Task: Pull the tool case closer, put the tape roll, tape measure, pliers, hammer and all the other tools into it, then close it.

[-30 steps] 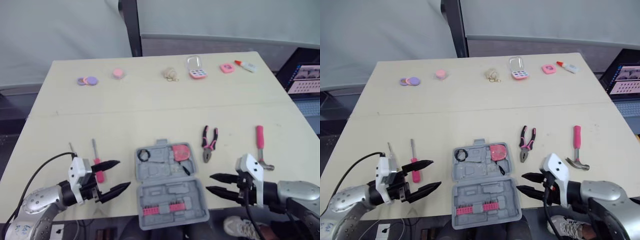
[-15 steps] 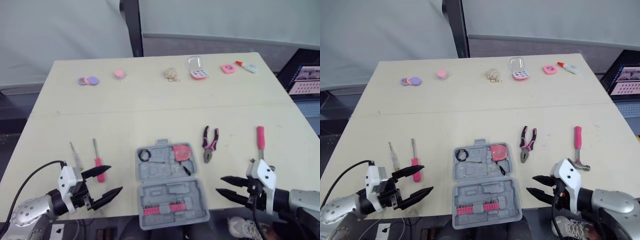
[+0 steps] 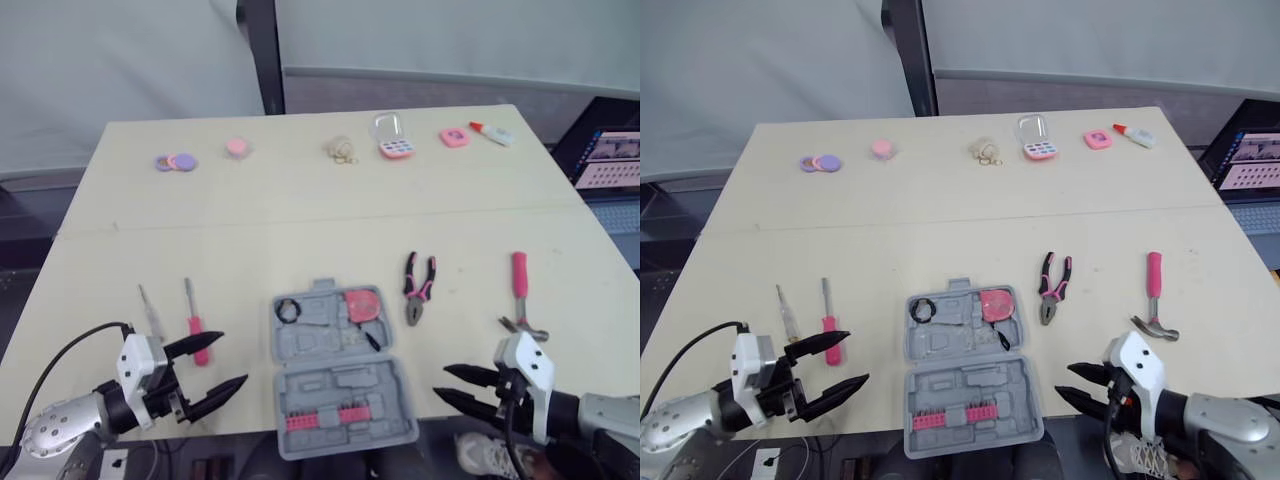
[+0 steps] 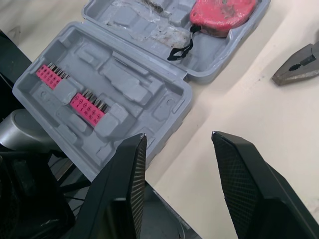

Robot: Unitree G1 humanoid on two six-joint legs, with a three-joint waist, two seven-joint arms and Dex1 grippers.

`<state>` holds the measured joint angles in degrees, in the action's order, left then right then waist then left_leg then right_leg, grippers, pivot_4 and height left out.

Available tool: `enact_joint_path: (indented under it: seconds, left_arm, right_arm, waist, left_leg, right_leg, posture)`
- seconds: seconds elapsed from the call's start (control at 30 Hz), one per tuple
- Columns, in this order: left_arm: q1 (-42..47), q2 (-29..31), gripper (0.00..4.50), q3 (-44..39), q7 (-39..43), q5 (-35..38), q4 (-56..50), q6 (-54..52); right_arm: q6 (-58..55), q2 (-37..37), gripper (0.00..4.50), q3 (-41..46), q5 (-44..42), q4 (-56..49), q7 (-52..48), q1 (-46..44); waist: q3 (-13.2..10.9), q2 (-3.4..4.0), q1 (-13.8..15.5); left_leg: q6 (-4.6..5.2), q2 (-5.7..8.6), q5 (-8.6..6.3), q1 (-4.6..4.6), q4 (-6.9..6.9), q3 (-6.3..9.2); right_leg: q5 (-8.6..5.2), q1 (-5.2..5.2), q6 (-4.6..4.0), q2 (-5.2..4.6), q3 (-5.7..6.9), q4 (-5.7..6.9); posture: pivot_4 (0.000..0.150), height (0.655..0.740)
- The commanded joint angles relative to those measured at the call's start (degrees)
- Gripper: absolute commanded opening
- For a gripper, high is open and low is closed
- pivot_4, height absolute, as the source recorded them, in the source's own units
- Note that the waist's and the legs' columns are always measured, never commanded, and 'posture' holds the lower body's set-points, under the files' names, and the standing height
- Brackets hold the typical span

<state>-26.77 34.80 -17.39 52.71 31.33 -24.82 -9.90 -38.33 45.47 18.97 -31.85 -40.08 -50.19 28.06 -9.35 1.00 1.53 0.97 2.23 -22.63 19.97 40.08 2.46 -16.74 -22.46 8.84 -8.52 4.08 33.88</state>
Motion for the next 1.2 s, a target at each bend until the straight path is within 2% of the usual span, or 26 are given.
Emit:
enact_joint_path:
  seconds: [0.03,0.27,0.5,0.6,0.7,0.93,1.0,1.2]
  left_arm:
    - [-1.5,-0.5,4.5,-1.6,1.0,0.9,-1.6,2.0]
    - [-1.2,-0.5,4.5,-2.3,3.9,1.2,0.7,5.6]
    - [5.3,3.9,4.5,-3.1,8.3,4.6,1.5,3.2]
    - [10.7,7.1,4.5,-2.4,10.9,5.8,3.0,1.7]
    - [15.1,8.5,4.5,-0.5,13.6,5.0,5.9,1.9]
    - [21.9,7.3,4.5,4.2,14.1,2.1,10.4,3.0]
    - [24.0,6.1,4.5,5.7,13.3,1.4,11.0,3.2]
    - [25.1,4.5,4.5,7.4,12.1,0.5,10.1,3.4]
  right_arm:
    - [0.4,0.9,2.2,0.7,-0.6,-1.0,-0.7,0.3]
    - [-1.7,1.5,2.2,2.0,-2.2,-1.7,0.8,-1.1]
    - [-10.2,-0.2,2.2,3.5,-6.1,-4.9,10.4,-8.8]
    - [-19.2,-2.3,3.06,1.1,-6.2,-8.1,20.6,-14.2]
    - [-28.0,-8.1,4.47,-1.4,-5.2,-10.1,31.3,-20.0]
    - [-45.1,-24.3,4.47,-7.7,3.4,-8.3,50.4,-34.0]
    - [-46.7,-29.5,4.47,-8.7,7.8,-4.2,55.4,-38.6]
    - [-47.6,-37.4,4.47,-6.8,15.5,4.1,60.3,-44.9]
  waist:
    - [0.0,0.0,0.0]
    - [0.0,-0.01,0.0]
    - [0.0,-0.01,0.0]
    - [0.0,-0.01,-0.1]
    - [0.0,0.01,-0.2]
    - [0.0,0.04,-0.8]
    - [0.0,0.05,-1.3]
    - [0.0,0.05,-2.3]
  left_leg:
    - [0.0,0.0,0.0,0.0,0.0,0.0]
    - [0.0,-0.01,0.0,0.0,0.01,0.0]
    - [0.0,-0.02,0.0,-0.01,0.0,0.03]
    - [-0.01,-0.01,0.0,0.01,-0.01,0.05]
    - [-0.02,0.01,0.01,-0.01,0.02,0.03]
    - [-0.03,0.05,0.01,0.07,-0.03,0.0]
    - [-0.04,0.05,0.02,0.08,-0.03,0.02]
    - [-0.06,0.13,0.03,0.15,-0.07,-0.04]
  right_leg:
    - [0.0,0.0,0.0,0.0,0.0,0.0]
    - [0.0,0.0,0.0,0.0,0.0,-0.01]
    - [0.0,-0.02,-0.01,0.0,0.01,0.02]
    - [0.0,-0.05,-0.01,0.02,0.04,0.06]
    - [0.0,-0.06,-0.01,0.01,0.01,0.09]
    - [-0.01,-0.29,-0.02,0.03,0.01,0.27]
    - [-0.01,-0.33,-0.02,0.04,0.02,0.34]
    - [0.01,-0.86,-0.08,-0.01,0.0,1.06]
  posture:
    - [0.15,0.74]
    - [0.15,0.74]
    - [0.15,0.74]
    - [0.15,0.74]
    - [0.15,0.74]
    - [0.15,0.74]
    - [0.15,0.74]
    - [0.15,0.74]
